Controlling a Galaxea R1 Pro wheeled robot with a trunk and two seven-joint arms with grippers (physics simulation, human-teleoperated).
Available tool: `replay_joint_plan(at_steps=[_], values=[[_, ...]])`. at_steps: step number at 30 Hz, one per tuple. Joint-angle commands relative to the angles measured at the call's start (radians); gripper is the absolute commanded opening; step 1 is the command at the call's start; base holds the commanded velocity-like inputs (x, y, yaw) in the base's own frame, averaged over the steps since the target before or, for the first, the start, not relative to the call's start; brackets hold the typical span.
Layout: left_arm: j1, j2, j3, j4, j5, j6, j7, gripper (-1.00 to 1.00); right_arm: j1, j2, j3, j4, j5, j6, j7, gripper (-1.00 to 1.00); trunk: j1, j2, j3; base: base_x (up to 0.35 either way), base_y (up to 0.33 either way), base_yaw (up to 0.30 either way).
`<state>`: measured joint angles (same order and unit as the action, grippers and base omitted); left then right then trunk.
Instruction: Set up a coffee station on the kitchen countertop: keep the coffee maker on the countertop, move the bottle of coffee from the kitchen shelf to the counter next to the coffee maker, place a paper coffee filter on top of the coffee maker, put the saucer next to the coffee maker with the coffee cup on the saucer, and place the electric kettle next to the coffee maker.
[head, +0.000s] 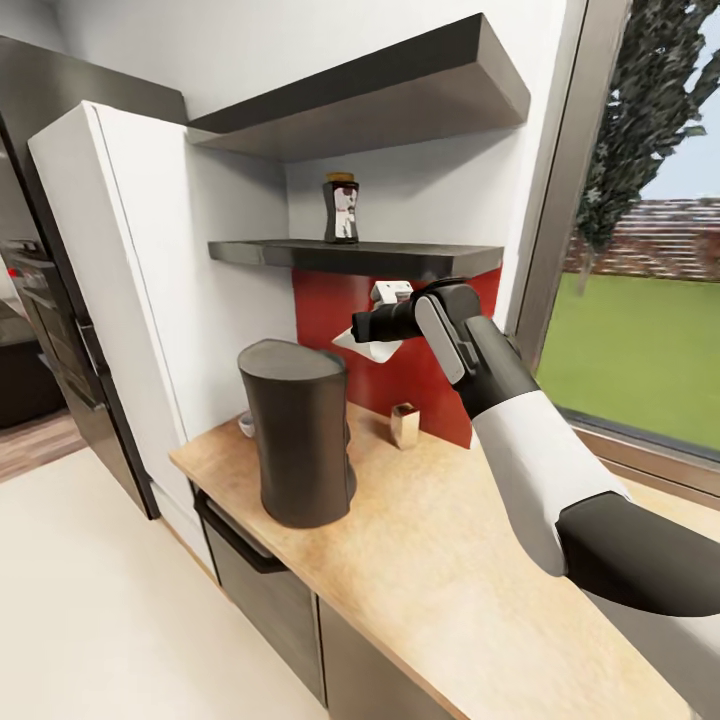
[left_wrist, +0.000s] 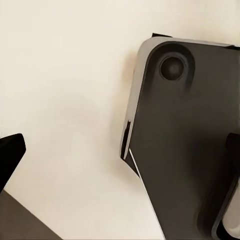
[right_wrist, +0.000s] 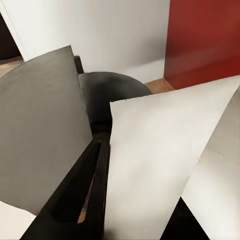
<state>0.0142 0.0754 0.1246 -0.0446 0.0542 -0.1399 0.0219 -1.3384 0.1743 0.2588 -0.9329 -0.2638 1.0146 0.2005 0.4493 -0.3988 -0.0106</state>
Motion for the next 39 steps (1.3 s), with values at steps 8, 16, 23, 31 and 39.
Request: replay_joint_plan(at_steps=[8,16,23,31,39], values=[[0.0,-0.002,0.003,-0.001,0.006,-0.001,0.0,1.0,-0.001,0.0,0.0,0.0,0.003,0.004,-0.005,-1.0,0.001,-0.001,0.0,0.065,0.064,0.088],[0.0,-0.005,-0.001,-0.001,0.003,-0.001,0.0,1.0,-0.001,0.0,0.0,0.002,0.004,0.004,-0.006,-1.0,0.001,-0.001,0.0,0.004,-0.016,0.003],[0.0,-0.005,-0.001,-0.001,0.003,-0.001,0.0,1.0,-0.001,0.0,0.0,0.004,0.007,0.004,-0.006,-1.0,0.001,-0.001,0.0,0.0,-0.141,0.0],[0.0,-0.004,0.001,-0.001,0.004,-0.001,0.0,1.0,-0.001,0.0,0.003,0.068,0.008,0.003,-0.006,-1.0,0.001,-0.001,0.0,0.0,-0.014,0.0],[0.0,-0.003,0.003,-0.001,0.004,-0.001,0.0,1.0,-0.001,0.0,0.005,0.082,0.006,0.002,-0.006,-1.0,0.001,-0.001,0.0,0.0,0.0,0.0]])
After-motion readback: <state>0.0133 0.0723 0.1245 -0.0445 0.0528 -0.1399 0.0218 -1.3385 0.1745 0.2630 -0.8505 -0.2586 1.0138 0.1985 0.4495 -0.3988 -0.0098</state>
